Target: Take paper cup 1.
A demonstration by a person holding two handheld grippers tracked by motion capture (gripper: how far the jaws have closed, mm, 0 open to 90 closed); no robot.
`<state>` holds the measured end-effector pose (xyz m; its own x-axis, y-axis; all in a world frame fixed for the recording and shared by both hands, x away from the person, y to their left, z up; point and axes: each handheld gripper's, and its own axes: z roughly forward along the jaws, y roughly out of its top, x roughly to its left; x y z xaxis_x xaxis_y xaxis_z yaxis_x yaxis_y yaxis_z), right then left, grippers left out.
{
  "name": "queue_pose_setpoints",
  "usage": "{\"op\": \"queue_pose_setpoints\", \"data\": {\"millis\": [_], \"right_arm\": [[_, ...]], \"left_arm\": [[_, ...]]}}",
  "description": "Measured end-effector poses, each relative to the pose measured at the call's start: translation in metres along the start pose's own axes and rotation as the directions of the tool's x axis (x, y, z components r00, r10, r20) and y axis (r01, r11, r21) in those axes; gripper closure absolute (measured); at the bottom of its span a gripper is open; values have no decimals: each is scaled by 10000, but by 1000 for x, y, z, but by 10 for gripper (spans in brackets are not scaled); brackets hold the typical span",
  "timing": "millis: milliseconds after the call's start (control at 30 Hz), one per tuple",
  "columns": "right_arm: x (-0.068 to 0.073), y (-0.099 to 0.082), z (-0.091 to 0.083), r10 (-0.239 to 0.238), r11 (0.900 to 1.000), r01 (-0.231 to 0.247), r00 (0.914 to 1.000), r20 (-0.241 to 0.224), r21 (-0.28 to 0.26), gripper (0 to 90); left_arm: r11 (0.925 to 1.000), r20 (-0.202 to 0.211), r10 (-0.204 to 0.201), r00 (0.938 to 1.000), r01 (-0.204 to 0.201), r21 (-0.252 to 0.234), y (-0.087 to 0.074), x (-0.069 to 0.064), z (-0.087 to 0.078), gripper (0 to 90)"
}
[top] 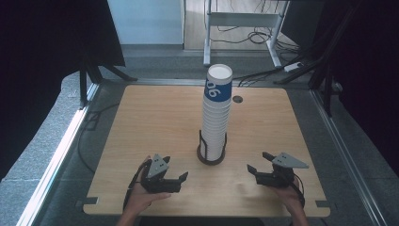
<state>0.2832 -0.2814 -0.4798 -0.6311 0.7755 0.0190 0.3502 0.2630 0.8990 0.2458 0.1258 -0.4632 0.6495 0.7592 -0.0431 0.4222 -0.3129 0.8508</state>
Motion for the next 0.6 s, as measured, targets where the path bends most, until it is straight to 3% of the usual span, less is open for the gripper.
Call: {"op": "queue_pose_setpoints", "data": {"millis": [333,433,600], "right_arm": [[-8,-3,-8,163,9990,-153,9996,223,-416,198],[-11,-5,-7,271,9991,-265,9995,172,-343,203],[-17,-9,-5,405,9991,-406,9991,-151,-77,194]], "left_arm": [[10000,-28,21,10000,-21,-64,-2,6,-3,145],[9998,-32,-98,9999,97,-175,-2,8,-4,145],[9970,-189,-642,9978,634,-433,-3,12,-2,163]]}}
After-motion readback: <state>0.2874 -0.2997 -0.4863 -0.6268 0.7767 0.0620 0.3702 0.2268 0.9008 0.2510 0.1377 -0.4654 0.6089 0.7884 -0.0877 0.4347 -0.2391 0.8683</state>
